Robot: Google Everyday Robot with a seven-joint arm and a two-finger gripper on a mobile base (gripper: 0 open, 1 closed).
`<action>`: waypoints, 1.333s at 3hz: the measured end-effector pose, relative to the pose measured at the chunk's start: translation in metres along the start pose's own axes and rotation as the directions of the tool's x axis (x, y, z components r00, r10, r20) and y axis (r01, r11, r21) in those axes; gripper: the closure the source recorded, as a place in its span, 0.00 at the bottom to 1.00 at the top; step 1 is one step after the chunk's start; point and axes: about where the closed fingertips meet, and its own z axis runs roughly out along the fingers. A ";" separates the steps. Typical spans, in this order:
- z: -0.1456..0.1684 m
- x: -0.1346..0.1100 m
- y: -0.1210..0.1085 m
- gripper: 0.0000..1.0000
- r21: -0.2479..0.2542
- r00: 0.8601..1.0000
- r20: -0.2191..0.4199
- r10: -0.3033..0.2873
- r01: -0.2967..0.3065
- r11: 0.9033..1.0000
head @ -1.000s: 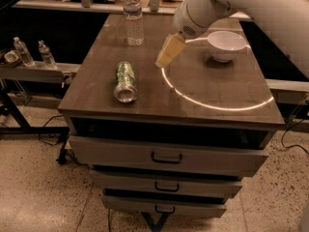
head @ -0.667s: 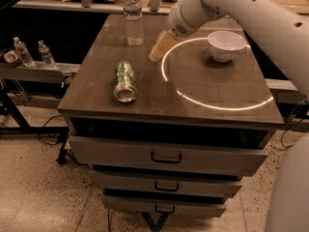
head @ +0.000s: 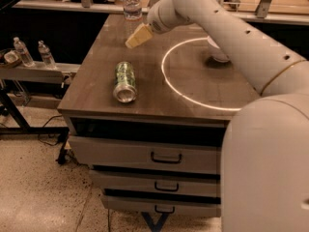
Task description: Pick water bottle
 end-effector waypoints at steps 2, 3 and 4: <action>0.049 -0.021 -0.015 0.32 -0.010 0.971 0.165 0.175 -0.175 0.984; 0.058 -0.029 -0.012 0.63 -0.061 0.945 0.222 0.240 -0.232 0.971; 0.047 -0.031 -0.005 0.85 -0.122 0.923 0.261 0.283 -0.260 0.958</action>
Offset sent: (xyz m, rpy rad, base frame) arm 0.0613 0.0324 0.0003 0.3318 0.0055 -0.0556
